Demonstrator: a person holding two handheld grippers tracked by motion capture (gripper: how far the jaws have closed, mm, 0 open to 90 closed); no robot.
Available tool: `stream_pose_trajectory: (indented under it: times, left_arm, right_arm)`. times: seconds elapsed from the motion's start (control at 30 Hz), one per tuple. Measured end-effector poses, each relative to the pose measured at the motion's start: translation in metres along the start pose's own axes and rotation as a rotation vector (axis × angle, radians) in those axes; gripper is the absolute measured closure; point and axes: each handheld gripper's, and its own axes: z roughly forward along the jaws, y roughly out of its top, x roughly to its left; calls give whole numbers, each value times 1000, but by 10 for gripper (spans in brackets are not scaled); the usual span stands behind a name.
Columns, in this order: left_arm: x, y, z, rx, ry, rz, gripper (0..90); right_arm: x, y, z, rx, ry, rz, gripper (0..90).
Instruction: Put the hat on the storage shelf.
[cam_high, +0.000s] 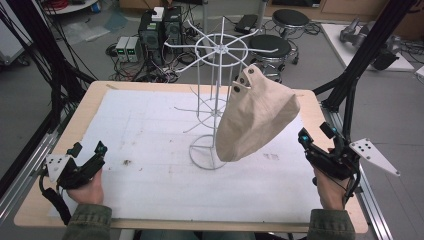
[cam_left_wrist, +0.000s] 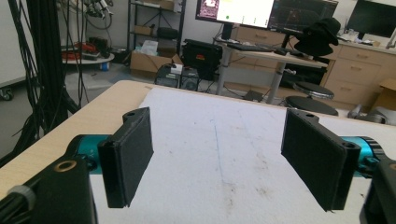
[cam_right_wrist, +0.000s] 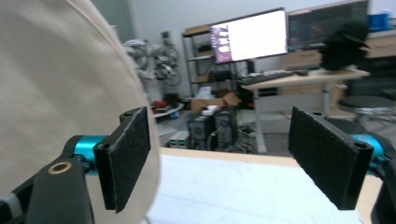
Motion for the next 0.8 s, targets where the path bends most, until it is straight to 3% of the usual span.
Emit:
stream_pose_trajectory:
  times: [0.03,0.07,0.17,0.2,0.37,0.8]
  left_arm:
    - [0,0,0,-1,0,0,250]
    - [0,0,0,-1,0,0,250]
    - [0,0,0,0,0,2,250]
    - [0,0,0,1,0,2,250]
    - [0,0,0,0,0,3,250]
    - [-1,0,0,2,-2,8,250]
  right_arm:
    - [-2,-7,-1,9,-36,4,199]
    - [-2,-7,-1,9,-36,4,199]
    - [-3,-20,-3,36,-99,-17,188]
    - [-3,-20,-3,36,-99,-17,188]
    - [4,-40,-9,20,-209,-71,183]
    - [11,-71,-14,-1,-352,-106,184]
